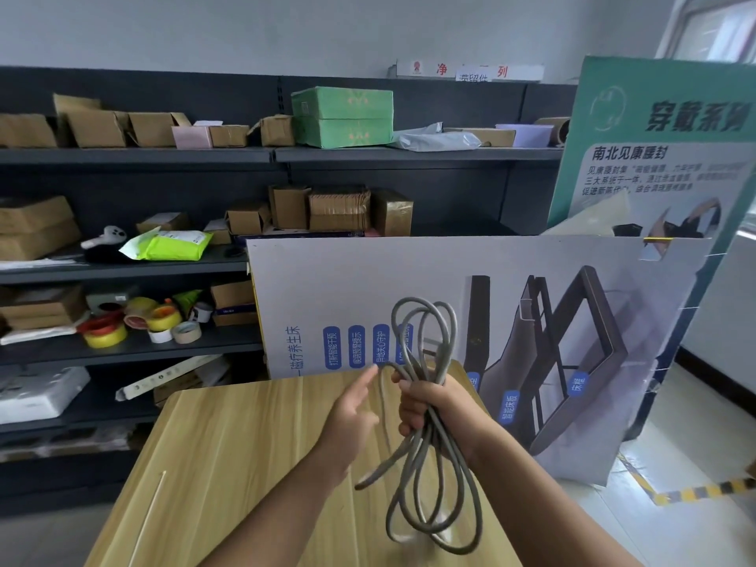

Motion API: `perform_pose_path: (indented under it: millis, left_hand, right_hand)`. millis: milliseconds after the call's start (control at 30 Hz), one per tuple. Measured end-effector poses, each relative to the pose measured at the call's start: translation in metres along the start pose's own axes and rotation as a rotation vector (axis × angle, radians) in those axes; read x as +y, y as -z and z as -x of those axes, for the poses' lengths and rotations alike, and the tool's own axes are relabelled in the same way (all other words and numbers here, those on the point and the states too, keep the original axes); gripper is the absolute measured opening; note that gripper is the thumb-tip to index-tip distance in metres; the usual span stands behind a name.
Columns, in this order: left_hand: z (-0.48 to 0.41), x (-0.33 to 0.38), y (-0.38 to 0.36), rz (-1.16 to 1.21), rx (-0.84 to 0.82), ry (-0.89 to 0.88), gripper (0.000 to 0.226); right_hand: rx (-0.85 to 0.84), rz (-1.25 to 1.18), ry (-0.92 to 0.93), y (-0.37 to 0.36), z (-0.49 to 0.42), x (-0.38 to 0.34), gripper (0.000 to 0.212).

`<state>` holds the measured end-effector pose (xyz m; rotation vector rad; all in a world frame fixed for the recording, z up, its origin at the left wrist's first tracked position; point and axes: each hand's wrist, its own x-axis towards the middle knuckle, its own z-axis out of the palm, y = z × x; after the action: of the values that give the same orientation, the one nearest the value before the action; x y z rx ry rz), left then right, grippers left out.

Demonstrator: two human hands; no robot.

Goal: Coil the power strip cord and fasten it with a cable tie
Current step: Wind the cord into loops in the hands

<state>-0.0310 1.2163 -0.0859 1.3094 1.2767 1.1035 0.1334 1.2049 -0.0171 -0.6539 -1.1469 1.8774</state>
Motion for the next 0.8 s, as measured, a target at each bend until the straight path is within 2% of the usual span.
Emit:
perform_pose_path:
  millis: [67, 133, 200, 267, 333, 467, 533, 667, 800]
  left_hand:
    - [-0.004, -0.013, -0.002, -0.132, -0.101, 0.005, 0.067]
    - [-0.01, -0.023, -0.005, -0.188, -0.147, 0.041, 0.047]
    - [-0.01, -0.028, -0.008, -0.073, -0.133, 0.154, 0.025]
    - [0.003, -0.034, -0.005, -0.035, -0.104, 0.147, 0.015]
    - [0.016, -0.043, 0.005, -0.065, -0.079, 0.061, 0.018]
    - [0.014, -0.033, 0.026, 0.218, 0.116, 0.026, 0.04]
    - [0.006, -0.014, 0.03, 0.335, 0.178, 0.005, 0.038]
    - [-0.001, 0.022, 0.021, 0.433, 0.188, -0.038, 0.028]
    - [0.001, 0.046, 0.002, 0.409, 0.084, -0.075, 0.034]
  right_hand:
    - [-0.059, -0.039, 0.024, -0.002, 0.002, -0.006, 0.019]
    - [-0.104, -0.077, 0.058, -0.004, 0.002, -0.012, 0.017]
    - [-0.094, -0.078, 0.106, -0.003, 0.0, -0.021, 0.019]
    - [-0.002, -0.004, 0.171, 0.001, 0.0, -0.03, 0.022]
    - [0.123, 0.093, 0.235, 0.01, 0.0, -0.038, 0.019]
    - [0.303, 0.262, 0.272, 0.033, -0.002, -0.037, 0.002]
    - [0.354, 0.368, 0.206, 0.039, -0.003, -0.028, 0.015]
    - [0.346, 0.487, 0.075, 0.027, -0.008, -0.003, 0.013]
    - [0.297, 0.421, 0.071, 0.006, -0.014, 0.012, 0.01]
